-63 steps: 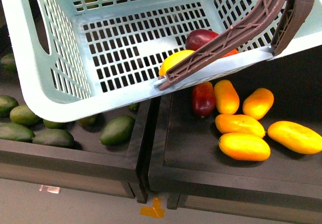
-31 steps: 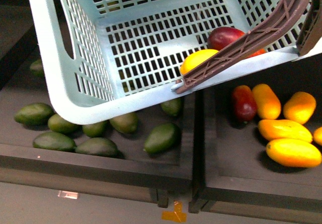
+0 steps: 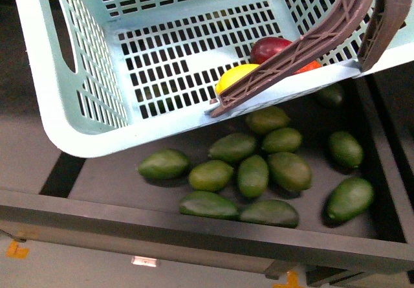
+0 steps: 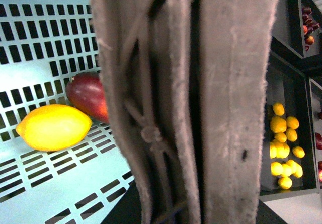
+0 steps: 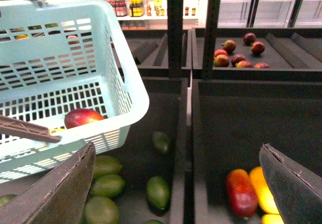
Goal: Pick lemon and mango into basket
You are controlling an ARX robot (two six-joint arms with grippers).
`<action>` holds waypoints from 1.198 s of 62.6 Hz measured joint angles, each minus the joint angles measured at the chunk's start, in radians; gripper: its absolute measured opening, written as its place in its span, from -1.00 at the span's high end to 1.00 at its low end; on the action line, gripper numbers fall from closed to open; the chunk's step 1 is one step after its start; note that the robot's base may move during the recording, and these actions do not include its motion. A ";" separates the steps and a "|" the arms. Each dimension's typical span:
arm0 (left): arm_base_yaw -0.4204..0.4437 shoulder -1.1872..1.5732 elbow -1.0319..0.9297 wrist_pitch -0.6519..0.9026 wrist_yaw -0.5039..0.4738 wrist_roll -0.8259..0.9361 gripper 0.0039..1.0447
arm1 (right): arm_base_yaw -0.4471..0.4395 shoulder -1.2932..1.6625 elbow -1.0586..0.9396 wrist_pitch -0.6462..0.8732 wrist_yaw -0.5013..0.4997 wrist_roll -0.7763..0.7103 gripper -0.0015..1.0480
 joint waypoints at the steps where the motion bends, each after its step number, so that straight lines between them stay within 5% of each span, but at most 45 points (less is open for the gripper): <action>1: 0.000 0.000 0.000 0.000 0.001 -0.001 0.70 | 0.000 0.000 0.000 0.000 -0.001 0.000 -0.83; 48: 0.015 0.000 0.000 0.000 -0.010 -0.003 0.70 | -0.002 -0.001 0.000 0.000 -0.011 0.000 -0.83; 50: 0.018 0.000 -0.001 0.004 -0.041 -0.009 0.70 | -0.002 -0.001 0.000 0.000 -0.010 0.000 -0.83; 56: 0.007 0.018 -0.049 0.198 -0.383 -0.195 0.70 | -0.002 -0.001 0.000 -0.001 -0.007 0.000 -0.83; 60: 0.020 0.043 -0.044 0.250 -0.519 -0.335 0.70 | -0.002 -0.001 0.000 0.000 -0.006 0.000 -0.83; 75: 0.195 0.252 0.082 0.286 -0.482 -0.710 0.70 | -0.002 -0.001 0.000 0.000 -0.002 0.000 -0.83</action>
